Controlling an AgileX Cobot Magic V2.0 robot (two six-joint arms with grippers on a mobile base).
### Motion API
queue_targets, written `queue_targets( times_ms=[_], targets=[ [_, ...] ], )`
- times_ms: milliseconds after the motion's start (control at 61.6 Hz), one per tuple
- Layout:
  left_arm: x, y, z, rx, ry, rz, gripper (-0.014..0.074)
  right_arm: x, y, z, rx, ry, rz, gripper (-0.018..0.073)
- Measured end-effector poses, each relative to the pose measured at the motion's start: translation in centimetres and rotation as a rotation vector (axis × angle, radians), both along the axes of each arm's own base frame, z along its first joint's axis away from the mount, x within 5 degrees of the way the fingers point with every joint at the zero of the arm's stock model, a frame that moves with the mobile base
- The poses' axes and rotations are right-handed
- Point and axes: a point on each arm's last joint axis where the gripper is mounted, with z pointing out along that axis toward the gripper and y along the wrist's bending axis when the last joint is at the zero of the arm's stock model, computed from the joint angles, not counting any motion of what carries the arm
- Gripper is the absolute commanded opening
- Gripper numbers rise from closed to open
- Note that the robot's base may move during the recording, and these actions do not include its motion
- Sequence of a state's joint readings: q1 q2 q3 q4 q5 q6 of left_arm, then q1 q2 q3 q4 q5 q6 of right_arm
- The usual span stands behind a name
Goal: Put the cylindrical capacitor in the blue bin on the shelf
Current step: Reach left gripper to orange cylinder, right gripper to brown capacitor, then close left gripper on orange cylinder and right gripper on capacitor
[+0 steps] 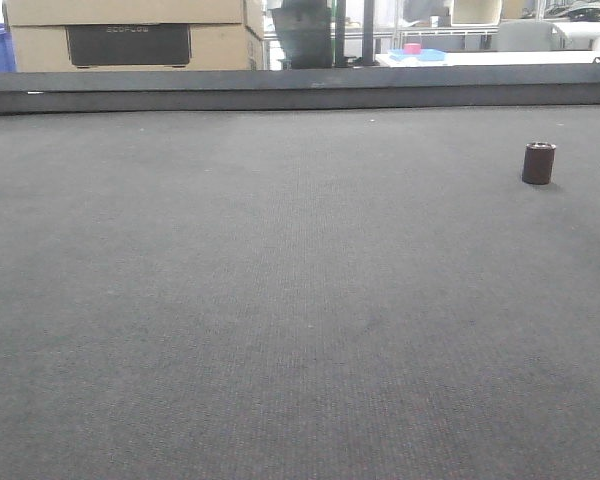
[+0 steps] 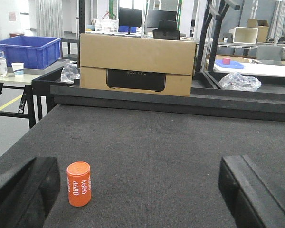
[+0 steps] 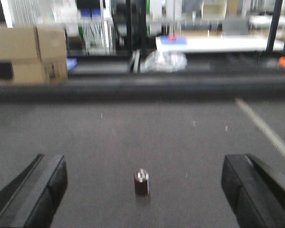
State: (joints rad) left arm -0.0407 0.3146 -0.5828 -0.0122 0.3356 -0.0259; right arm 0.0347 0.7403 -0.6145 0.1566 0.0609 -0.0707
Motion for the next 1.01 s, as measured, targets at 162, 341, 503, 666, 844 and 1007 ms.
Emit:
queue_targets(
  times_ms=[162,341,503,666,844,1007],
  targets=[
    [0.0,0.0,0.0,-0.002,0.001,-0.001,0.0602,5.5,0.0,-3.8,-0.008,0.146,-0.018,0.0568],
    [0.0,0.0,0.0,-0.002,0.002,-0.001,0.0602,10.6,-0.1,-8.6,-0.043,0.191,-0.042,0.0568],
    [0.0,0.0,0.0,-0.002,0.002,-0.001,0.0602,14.1,0.0,-12.5,-0.099,0.105,-0.044,0.0568],
    [0.0,0.0,0.0,-0.002,0.002,-0.001,0.0602,17.0,0.0,-15.8,-0.116,0.059,-0.048,0.0568],
    [0.0,0.0,0.0,-0.002,0.002,-0.001,0.0602,20.8,0.1,-17.7,-0.117,0.049,-0.050,0.0568],
    [0.0,0.0,0.0,-0.002,0.002,-0.001,0.0602,24.4,0.3,-18.7,-0.115,0.036,-0.050,0.0568]
  ],
)
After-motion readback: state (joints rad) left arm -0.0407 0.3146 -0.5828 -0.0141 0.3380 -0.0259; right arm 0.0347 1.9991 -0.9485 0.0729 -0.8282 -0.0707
